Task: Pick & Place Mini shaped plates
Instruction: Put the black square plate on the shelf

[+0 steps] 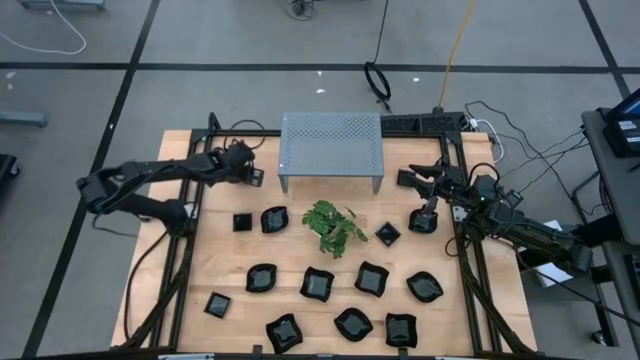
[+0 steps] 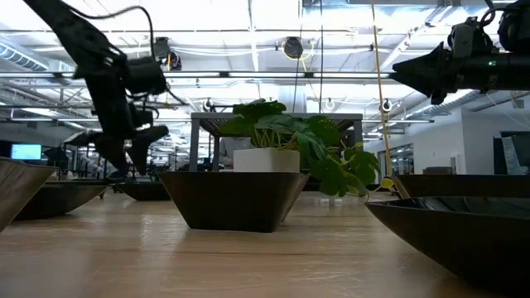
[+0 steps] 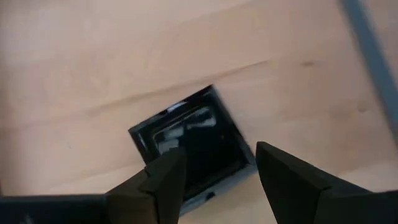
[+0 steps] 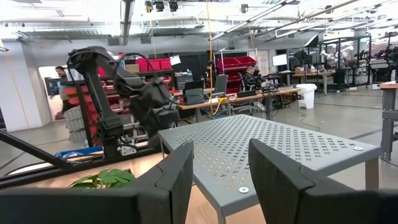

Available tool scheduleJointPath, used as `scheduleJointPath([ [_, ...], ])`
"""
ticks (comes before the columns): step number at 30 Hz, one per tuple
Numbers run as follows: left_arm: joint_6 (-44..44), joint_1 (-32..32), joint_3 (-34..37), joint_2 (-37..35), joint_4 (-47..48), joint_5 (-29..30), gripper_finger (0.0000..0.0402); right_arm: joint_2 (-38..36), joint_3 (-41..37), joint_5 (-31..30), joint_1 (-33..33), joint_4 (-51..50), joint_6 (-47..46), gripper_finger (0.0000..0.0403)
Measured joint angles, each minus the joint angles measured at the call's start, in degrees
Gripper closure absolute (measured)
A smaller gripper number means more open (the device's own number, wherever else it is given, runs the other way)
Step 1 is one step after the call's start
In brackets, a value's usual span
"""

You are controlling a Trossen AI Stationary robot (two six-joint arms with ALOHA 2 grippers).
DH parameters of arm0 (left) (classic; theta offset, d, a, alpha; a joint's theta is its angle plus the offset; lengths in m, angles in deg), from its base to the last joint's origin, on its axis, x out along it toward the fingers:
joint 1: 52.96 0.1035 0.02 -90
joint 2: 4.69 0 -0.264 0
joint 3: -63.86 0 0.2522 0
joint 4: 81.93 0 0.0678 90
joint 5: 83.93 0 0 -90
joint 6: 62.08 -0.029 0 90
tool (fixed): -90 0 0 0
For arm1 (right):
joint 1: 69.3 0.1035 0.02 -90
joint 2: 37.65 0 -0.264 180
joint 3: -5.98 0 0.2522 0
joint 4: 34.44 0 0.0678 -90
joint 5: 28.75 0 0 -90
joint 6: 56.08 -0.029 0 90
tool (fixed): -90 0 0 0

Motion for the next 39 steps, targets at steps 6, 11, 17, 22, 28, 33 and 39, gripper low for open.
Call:
scheduleJointPath([
  [6,4.9,2.4,0.0,5.1,-1.2,-1.2,0.0202,0.0,0.0,0.0,0.0,0.0,0.0,0.0261],
  [11,2.5,1.9,0.0,5.9,-3.3,-1.2,0.0202,0.0,0.0,0.0,0.0,-0.1,0.0,0.0261],
  [17,-6.2,0.4,0.0,5.3,-5.0,-1.4,0.0202,0.0,0.0,0.0,0.0,-0.4,0.4,0.0261],
  [22,-15.5,-1.1,0.0,3.5,-6.4,-2.9,0.0202,0.0,0.0,0.0,0.0,-0.4,0.4,0.0261],
  [28,-27.8,-4.2,0.0,2.4,-2.6,-8.2,0.0202,0.0,0.0,0.0,0.0,-0.9,0.4,0.0261],
  [33,-37.1,-7.4,0.0,2.4,3.2,-2.1,0.0202,0.1,0.0,0.0,0.0,-0.9,0.4,0.0261],
  [39,-41.2,-9.5,0.0,3.0,3.3,3.7,0.0202,0.1,0.0,0.0,0.0,-0.8,0.4,0.0261],
])
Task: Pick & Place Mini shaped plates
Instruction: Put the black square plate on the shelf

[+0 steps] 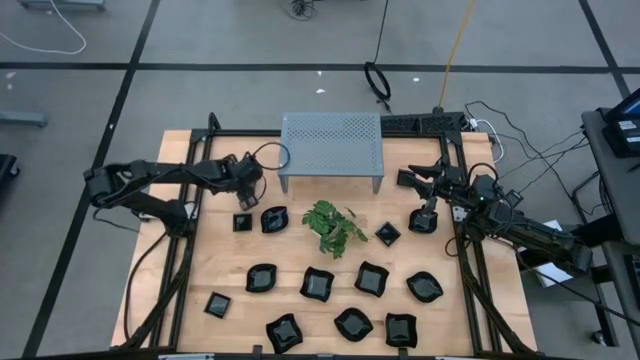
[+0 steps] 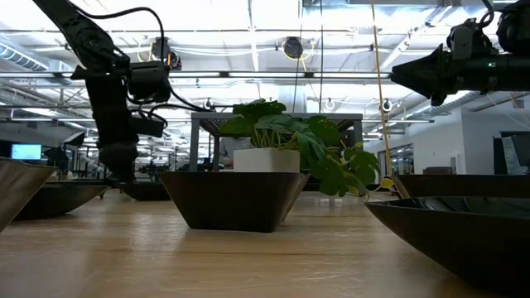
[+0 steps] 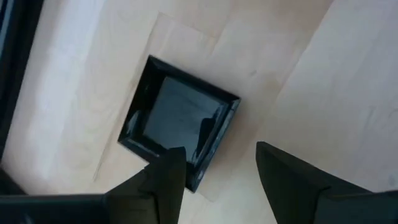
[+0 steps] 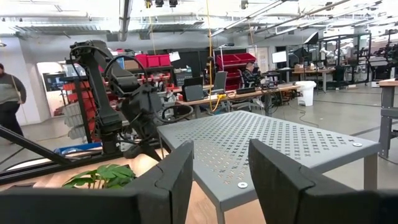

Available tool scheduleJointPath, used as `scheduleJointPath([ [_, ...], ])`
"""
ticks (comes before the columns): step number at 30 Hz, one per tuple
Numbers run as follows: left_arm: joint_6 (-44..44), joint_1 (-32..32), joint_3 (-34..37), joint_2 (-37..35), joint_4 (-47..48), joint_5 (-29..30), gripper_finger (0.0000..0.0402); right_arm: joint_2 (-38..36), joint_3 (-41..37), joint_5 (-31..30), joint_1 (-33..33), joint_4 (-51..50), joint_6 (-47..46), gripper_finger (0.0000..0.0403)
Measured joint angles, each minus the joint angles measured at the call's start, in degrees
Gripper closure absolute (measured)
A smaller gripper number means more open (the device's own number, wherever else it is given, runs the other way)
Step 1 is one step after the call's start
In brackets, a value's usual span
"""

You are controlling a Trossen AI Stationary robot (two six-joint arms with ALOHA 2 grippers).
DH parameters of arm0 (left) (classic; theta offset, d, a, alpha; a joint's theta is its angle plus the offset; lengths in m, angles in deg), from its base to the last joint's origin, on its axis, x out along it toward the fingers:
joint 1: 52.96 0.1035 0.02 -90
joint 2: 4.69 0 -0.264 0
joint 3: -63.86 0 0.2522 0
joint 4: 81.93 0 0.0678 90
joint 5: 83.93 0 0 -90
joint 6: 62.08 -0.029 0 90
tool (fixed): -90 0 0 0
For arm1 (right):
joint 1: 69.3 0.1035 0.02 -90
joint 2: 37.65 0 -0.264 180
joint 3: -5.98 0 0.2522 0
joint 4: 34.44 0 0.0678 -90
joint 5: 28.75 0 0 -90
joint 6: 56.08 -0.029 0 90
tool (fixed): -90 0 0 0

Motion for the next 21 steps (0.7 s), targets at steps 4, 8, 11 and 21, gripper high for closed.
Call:
scheduleJointPath([
  [4,-0.4,-0.2,0.0,2.9,-2.5,0.2,0.0203,0.0,0.0,0.0,0.0,0.0,0.0,0.0261],
  [8,-2.0,-0.3,-0.3,6.1,-3.9,0.5,0.0229,0.0,0.0,0.0,0.0,0.0,0.2,0.0261],
  [11,-1.4,-0.3,-0.3,6.8,-4.6,0.7,0.0271,0.1,0.0,0.0,0.0,-0.1,0.2,0.0261],
  [21,2.7,-0.2,0.1,1.4,-5.4,2.0,0.0387,1.0,0.0,0.0,0.0,-2.2,0.2,0.0261],
])
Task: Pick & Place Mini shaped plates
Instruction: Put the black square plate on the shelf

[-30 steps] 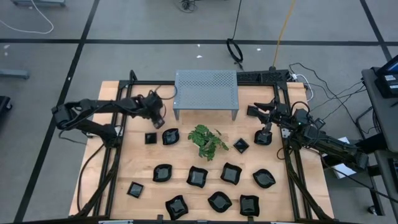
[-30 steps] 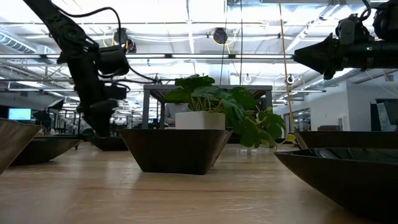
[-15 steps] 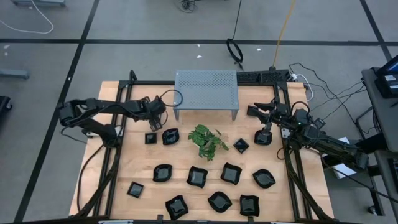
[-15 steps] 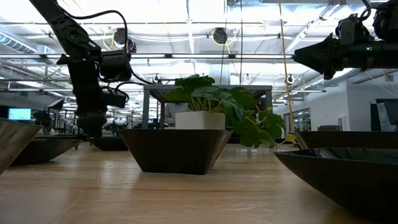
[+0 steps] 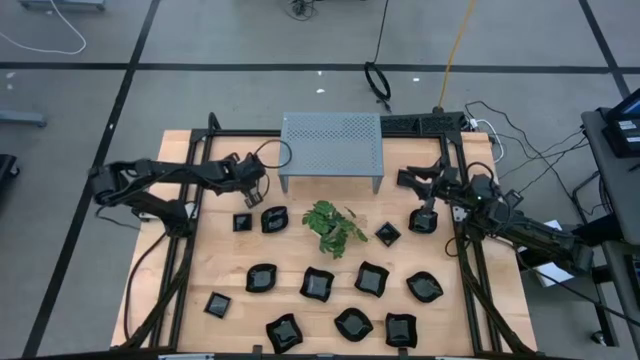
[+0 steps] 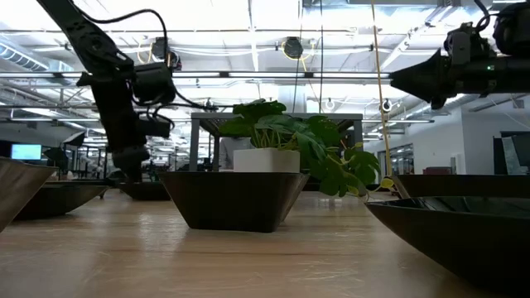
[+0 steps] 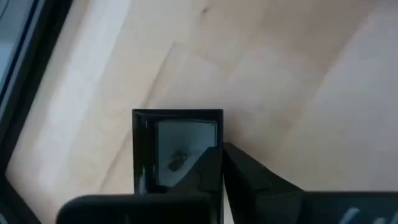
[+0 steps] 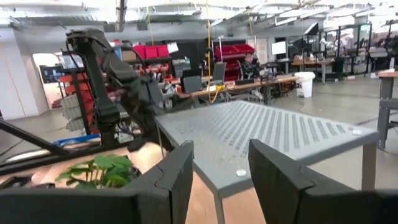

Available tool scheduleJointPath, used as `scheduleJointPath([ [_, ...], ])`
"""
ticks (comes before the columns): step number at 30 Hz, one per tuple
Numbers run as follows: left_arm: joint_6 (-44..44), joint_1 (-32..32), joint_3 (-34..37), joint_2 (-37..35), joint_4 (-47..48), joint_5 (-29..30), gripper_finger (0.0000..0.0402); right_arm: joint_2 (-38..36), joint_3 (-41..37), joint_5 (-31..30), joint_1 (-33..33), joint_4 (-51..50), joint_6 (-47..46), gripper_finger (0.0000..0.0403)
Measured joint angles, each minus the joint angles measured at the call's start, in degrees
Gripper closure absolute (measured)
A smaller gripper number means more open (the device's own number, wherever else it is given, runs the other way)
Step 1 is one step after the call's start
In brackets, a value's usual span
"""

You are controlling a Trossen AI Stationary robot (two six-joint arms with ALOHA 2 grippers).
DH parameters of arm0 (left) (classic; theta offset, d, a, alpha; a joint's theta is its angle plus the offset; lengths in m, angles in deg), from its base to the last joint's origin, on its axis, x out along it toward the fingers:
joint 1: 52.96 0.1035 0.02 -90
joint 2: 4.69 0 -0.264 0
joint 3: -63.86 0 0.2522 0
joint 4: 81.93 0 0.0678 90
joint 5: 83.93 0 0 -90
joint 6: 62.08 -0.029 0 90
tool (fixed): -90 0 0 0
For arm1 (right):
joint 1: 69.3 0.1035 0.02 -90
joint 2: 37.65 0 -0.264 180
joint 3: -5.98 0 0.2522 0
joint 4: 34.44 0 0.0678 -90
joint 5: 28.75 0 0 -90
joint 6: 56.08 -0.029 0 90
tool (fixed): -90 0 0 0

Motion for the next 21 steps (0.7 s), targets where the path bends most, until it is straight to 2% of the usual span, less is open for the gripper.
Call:
scheduleJointPath([
  [15,1.5,-0.4,0.0,-19.0,-0.4,-3.8,0.0396,1.0,0.0,-0.2,0.0,-2.6,0.0,0.0261],
  [21,-2.5,-1.8,0.0,-26.4,-8.5,-3.2,0.0397,1.0,0.0,-0.2,0.0,-2.5,0.0,0.0261],
])
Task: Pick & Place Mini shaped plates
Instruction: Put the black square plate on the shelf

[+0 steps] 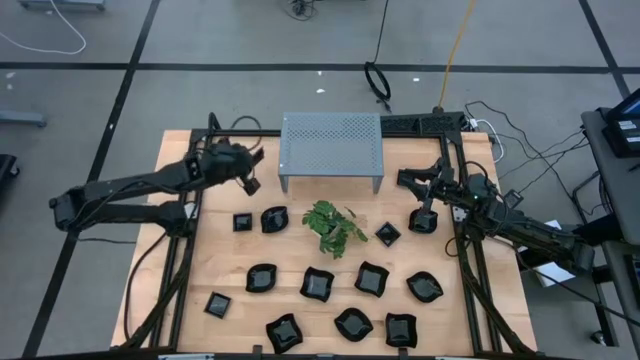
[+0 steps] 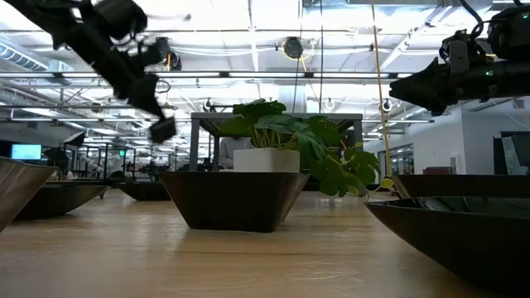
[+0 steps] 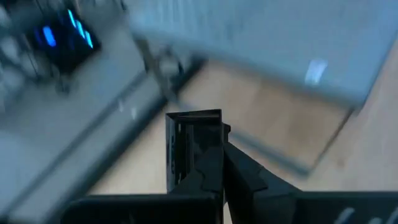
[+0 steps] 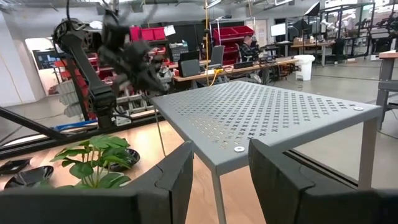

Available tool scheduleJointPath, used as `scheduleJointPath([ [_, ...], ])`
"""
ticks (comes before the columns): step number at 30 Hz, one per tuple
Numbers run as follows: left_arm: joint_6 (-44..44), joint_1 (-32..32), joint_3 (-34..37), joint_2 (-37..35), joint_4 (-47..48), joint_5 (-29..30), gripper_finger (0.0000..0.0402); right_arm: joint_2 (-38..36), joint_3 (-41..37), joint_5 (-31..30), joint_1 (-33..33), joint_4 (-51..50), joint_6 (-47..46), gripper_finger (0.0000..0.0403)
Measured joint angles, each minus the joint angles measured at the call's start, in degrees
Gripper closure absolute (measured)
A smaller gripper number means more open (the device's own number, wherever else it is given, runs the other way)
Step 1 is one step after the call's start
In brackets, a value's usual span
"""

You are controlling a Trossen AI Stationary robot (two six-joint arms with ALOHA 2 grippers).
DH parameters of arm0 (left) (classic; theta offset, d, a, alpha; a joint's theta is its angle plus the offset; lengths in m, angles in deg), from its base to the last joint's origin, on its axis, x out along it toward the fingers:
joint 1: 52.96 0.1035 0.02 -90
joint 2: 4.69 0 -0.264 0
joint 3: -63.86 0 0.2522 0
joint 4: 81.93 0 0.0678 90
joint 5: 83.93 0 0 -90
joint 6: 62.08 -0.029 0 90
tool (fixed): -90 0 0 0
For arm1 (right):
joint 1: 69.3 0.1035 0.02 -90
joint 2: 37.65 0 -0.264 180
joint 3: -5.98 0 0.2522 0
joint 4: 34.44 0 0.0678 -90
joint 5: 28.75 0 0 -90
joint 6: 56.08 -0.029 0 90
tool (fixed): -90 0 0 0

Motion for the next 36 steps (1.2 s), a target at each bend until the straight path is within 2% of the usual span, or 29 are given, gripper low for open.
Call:
scheduleJointPath([
  [7,-9.9,-4.8,-0.1,-0.6,-20.1,1.3,0.0398,0.0,0.0,0.0,0.0,0.0,0.2,0.0261],
  [11,-12.8,-7.4,-0.1,3.9,-28.5,1.0,0.0398,0.0,0.0,0.0,0.0,0.1,0.4,0.0261],
  [16,-13.9,-9.2,-0.2,13.1,-34.9,0.9,0.0399,0.0,0.0,0.0,0.0,0.6,0.4,0.0261],
  [21,-20.0,-9.5,-6.3,21.8,-32.0,3.5,0.0399,0.0,0.0,-0.1,0.0,0.5,0.4,0.0261],
  [27,-25.3,-9.3,-17.2,29.3,-19.1,9.5,0.0398,0.0,0.0,0.0,0.0,0.5,0.4,0.0261],
  [31,-25.8,-9.3,-21.9,32.2,-12.7,10.8,0.0397,0.0,0.0,0.1,0.0,0.5,0.4,0.0261],
  [36,-26.1,-9.3,-22.6,32.7,-12.5,13.2,0.0383,0.0,0.0,0.2,0.0,0.4,0.4,0.0261],
])
